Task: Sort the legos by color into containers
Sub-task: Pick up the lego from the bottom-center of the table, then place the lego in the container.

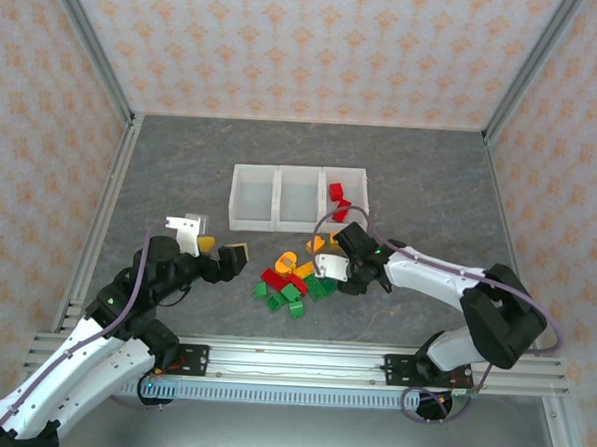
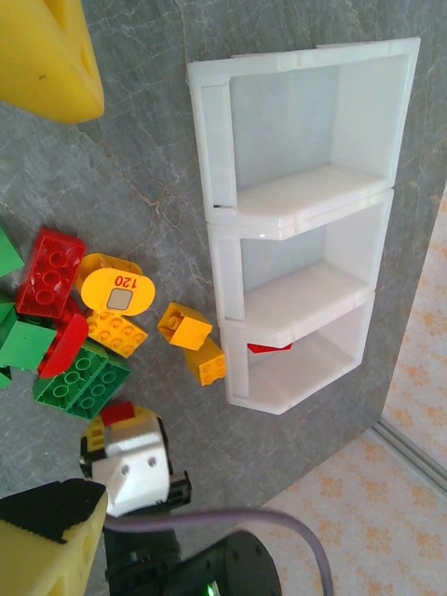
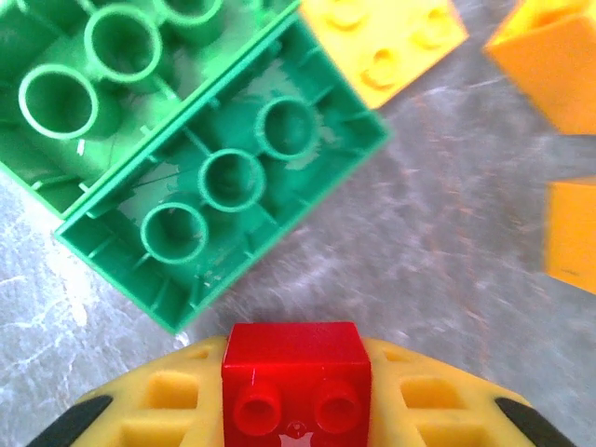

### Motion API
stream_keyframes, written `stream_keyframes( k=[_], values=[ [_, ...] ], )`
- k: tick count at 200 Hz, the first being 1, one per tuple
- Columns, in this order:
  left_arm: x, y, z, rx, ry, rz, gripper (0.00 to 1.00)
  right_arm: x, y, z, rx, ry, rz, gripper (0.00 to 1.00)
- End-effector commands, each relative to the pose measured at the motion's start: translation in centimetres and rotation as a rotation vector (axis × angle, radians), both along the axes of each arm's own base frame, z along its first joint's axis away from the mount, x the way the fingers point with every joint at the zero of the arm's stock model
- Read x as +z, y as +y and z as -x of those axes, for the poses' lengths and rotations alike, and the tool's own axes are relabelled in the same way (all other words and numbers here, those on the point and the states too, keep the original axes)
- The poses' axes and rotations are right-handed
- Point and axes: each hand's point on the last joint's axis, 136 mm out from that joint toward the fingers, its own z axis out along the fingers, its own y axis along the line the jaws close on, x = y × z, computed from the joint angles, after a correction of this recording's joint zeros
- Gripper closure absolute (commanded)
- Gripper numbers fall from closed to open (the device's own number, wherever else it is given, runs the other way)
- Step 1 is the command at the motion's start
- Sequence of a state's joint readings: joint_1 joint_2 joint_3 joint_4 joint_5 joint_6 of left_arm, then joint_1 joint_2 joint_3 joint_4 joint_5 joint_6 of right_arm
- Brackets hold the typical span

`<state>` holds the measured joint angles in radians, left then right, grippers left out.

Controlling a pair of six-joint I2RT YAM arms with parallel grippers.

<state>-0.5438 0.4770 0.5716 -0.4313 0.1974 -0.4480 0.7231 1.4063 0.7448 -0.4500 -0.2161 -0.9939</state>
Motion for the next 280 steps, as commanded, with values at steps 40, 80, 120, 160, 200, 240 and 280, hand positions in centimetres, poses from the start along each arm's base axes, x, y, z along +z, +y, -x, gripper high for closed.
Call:
stream_keyframes(
  k=[40,80,120,160,200,240,280],
  values=[
    [0.2,0.0,-0.3,0.013,-0.002,0.001,0.01,13.3,3.2,-7.5,-0.261,-0.317,-0.314,0.74],
    [0.1,0.0,-0.3,0.017,0.004,-0.003,0.01,13.8,2.5,-13.9,-0.465,-0.349,-0.345,0.71],
    [0.4,0.2,-0.2,0.024,-0.009,0.006,0.01,11.2,1.1,-18.7,-0.611,-0.335,-0.334,0.62],
    [0.5,0.2,-0.2,0.025,-0.012,0.009,0.01,9.8,0.1,-21.7,-0.709,-0.374,-0.285,0.56],
    [0.4,0.2,-0.3,0.026,-0.006,0.005,0.01,10.9,-0.1,-22.4,-0.759,-0.411,-0.316,0.52],
    [0.3,0.3,-0.3,0.031,-0.002,0.002,0.01,14.5,-1.9,-21.2,-0.962,-0.417,-0.422,0.36],
    [0.0,0.2,-0.4,0.029,0.007,-0.005,0.01,16.0,-5.1,-17.9,-1.370,-0.272,-0.483,0.20]
  ],
)
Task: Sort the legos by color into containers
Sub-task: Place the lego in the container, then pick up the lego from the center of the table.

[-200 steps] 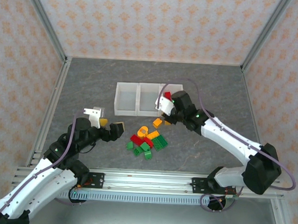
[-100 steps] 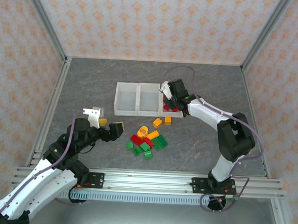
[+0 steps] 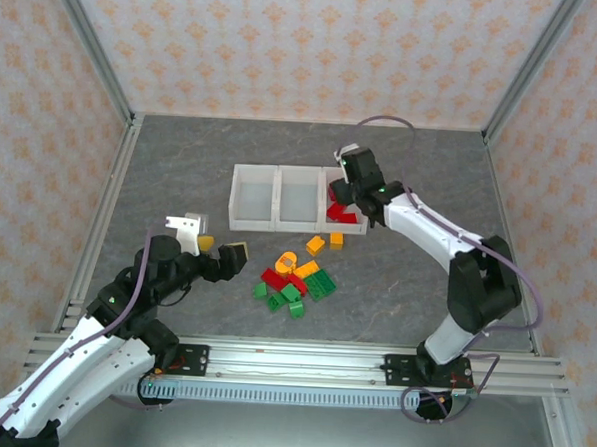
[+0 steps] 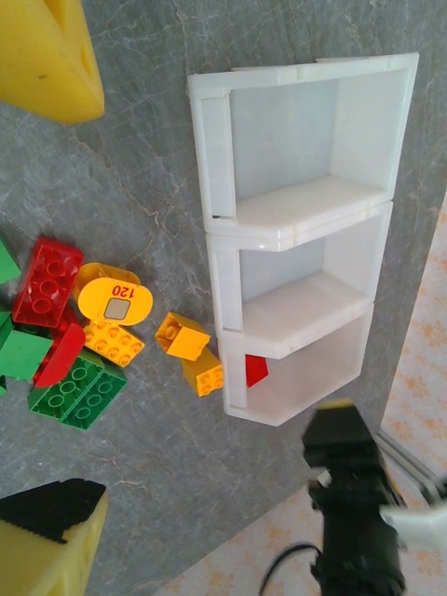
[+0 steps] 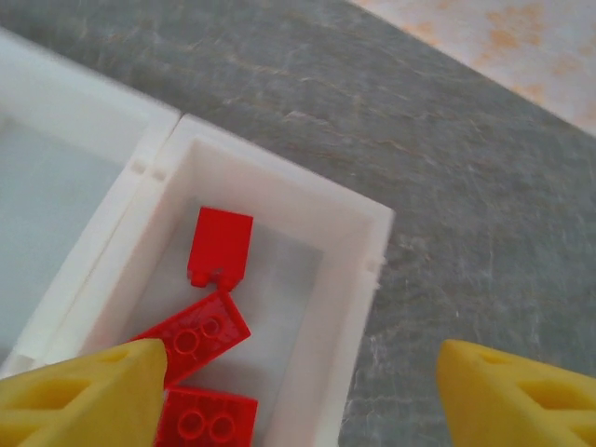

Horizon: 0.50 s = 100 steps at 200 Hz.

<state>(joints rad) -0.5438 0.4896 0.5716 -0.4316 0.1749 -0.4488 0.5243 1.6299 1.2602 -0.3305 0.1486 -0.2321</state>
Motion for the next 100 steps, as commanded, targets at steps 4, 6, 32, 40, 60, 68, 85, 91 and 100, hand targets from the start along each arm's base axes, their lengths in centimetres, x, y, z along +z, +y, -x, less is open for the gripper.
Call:
stream_keyframes(
  k=[4,6,32,40,60,68,85,91,100],
  values=[
    [0.4,-0.1,-0.1,0.007,-0.001,0.009,0.01,2.4,-2.9,2.7,-0.328,0.077,-0.196,0.19],
    [0.3,-0.1,-0.1,0.006,0.000,0.009,0.01,2.4,-2.8,3.0,-0.337,0.087,-0.211,0.19],
    [0.2,-0.5,0.0,-0.015,0.006,0.006,0.01,1.8,-0.9,7.0,-0.322,0.157,-0.452,0.13],
    [0.1,-0.5,-0.1,-0.016,0.008,0.005,0.01,1.2,-0.6,8.1,-0.332,0.173,-0.505,0.13],
    [0.1,-0.6,0.0,-0.021,0.009,0.004,0.01,-1.2,-0.5,10.0,-0.389,0.225,-0.555,0.08],
    [0.1,-0.5,0.0,-0.019,0.010,0.004,0.01,-2.3,-0.5,10.5,-0.404,0.248,-0.552,0.01],
    [0.1,-0.6,0.0,-0.022,0.008,0.004,0.01,-4.6,0.2,11.2,-0.402,0.308,-0.539,0.00],
    [0.1,-0.6,0.0,-0.022,0.009,0.004,0.01,-5.2,0.5,11.3,-0.395,0.323,-0.533,0.00],
    [0.1,-0.6,0.0,-0.022,0.008,0.005,0.01,-6.1,0.8,11.3,-0.392,0.348,-0.516,0.00]
  ],
)
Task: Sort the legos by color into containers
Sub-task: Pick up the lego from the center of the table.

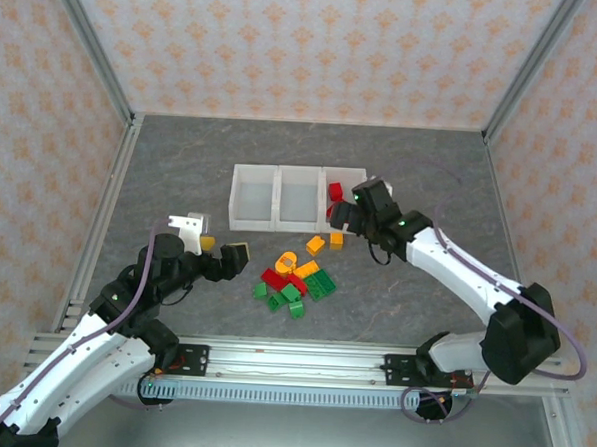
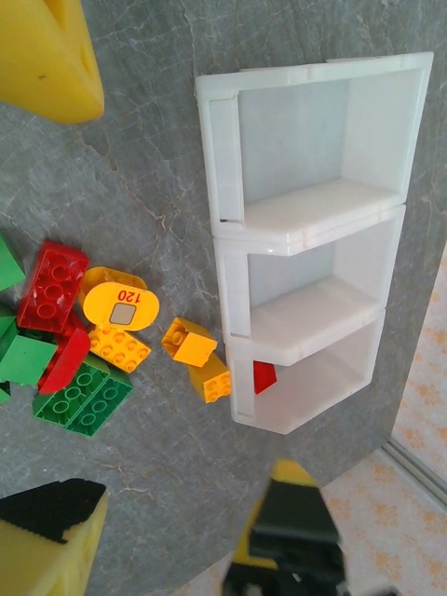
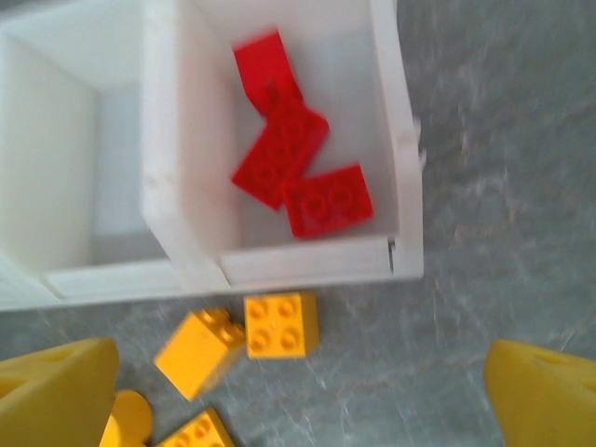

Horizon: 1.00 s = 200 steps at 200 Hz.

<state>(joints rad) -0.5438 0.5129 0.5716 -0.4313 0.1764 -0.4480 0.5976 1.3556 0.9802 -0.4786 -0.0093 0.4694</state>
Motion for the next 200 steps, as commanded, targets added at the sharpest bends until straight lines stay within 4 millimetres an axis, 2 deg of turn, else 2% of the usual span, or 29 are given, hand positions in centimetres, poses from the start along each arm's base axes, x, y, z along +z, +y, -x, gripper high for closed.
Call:
stream_keyframes(
  k=[1,35,98,154,200],
  values=[
    [0.6,-0.4,0.2,-0.020,-0.011,0.016,0.01,-2.6,1.1,0.6,-0.031,0.085,-0.038,0.00],
    [0.7,-0.3,0.2,-0.015,-0.015,0.020,0.01,-5.1,1.9,0.0,-0.001,0.135,0.002,0.04],
    [0.7,-0.4,0.2,-0.017,-0.014,0.019,0.01,-7.0,3.2,-1.5,0.031,0.161,0.034,0.14],
    [1.0,-0.4,0.3,-0.022,-0.024,0.027,0.01,-8.4,2.6,-2.3,0.016,0.166,0.102,0.25],
    [0.9,-0.4,0.3,-0.021,-0.023,0.028,0.01,-10.5,2.3,-1.5,0.023,0.200,0.122,0.35]
  ],
)
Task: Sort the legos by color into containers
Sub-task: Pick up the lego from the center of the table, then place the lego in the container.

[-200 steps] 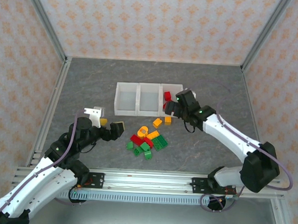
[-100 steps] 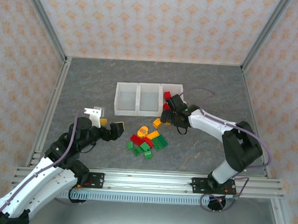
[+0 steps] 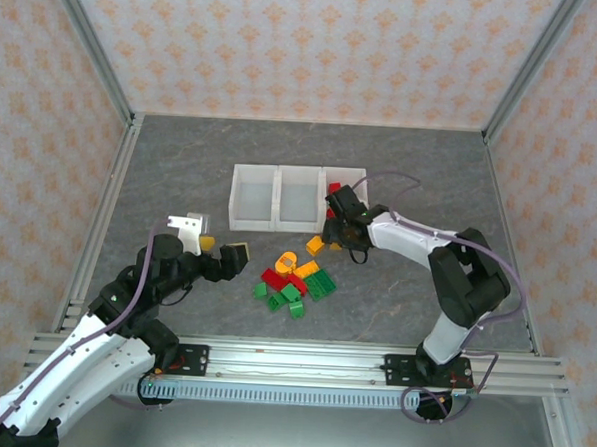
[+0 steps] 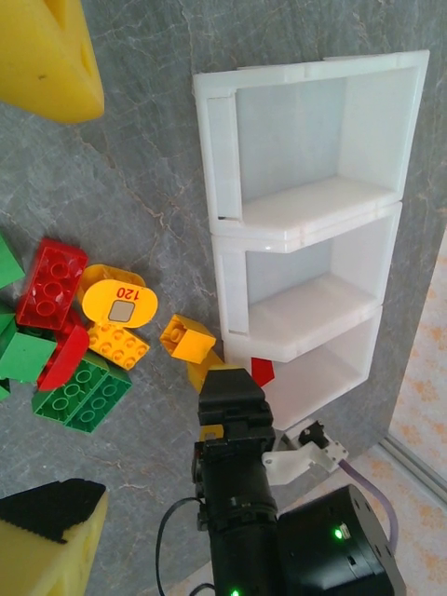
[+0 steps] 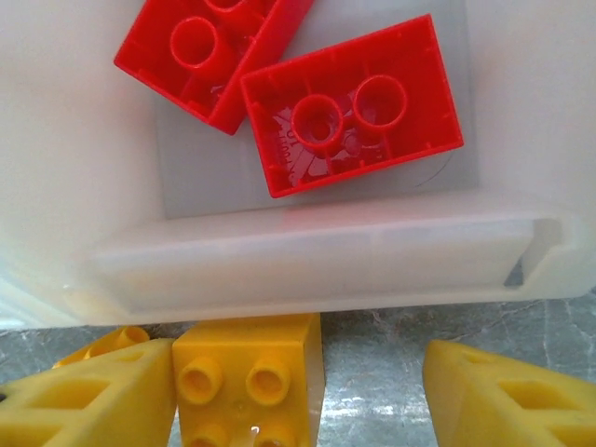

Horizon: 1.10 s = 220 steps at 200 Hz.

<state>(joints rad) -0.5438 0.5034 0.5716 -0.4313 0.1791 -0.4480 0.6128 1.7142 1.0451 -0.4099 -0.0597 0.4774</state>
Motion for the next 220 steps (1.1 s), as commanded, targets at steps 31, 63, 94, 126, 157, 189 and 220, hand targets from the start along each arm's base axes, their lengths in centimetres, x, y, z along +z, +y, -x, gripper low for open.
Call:
stream_keyframes(
  k=[31,63,94,126,157,189,220],
  values=[
    [0.5,-0.5,0.1,-0.019,-0.009,0.018,0.01,-1.6,-1.2,0.2,-0.008,-0.001,0.076,0.41],
    [0.5,-0.5,0.1,-0.017,-0.007,0.019,0.01,-0.8,-1.6,0.3,0.005,-0.011,0.101,0.59],
    [0.4,-0.5,0.0,-0.015,-0.002,0.017,0.01,2.4,-1.4,0.4,0.021,-0.045,0.091,0.69],
    [0.3,-0.5,0.0,-0.018,0.003,0.013,0.01,8.3,0.3,0.0,0.053,-0.132,-0.010,0.72],
    [0.2,-0.8,0.1,-0.032,0.005,0.013,0.01,13.4,2.8,-2.1,0.100,-0.230,-0.109,0.71],
    [0.3,-0.7,0.1,-0.030,0.002,0.014,0.01,14.9,6.1,-5.2,0.152,-0.256,-0.149,0.72],
    [0.6,-0.6,0.2,-0.029,-0.010,0.020,0.01,13.7,9.6,-8.0,0.199,-0.231,-0.188,0.72]
  ],
)
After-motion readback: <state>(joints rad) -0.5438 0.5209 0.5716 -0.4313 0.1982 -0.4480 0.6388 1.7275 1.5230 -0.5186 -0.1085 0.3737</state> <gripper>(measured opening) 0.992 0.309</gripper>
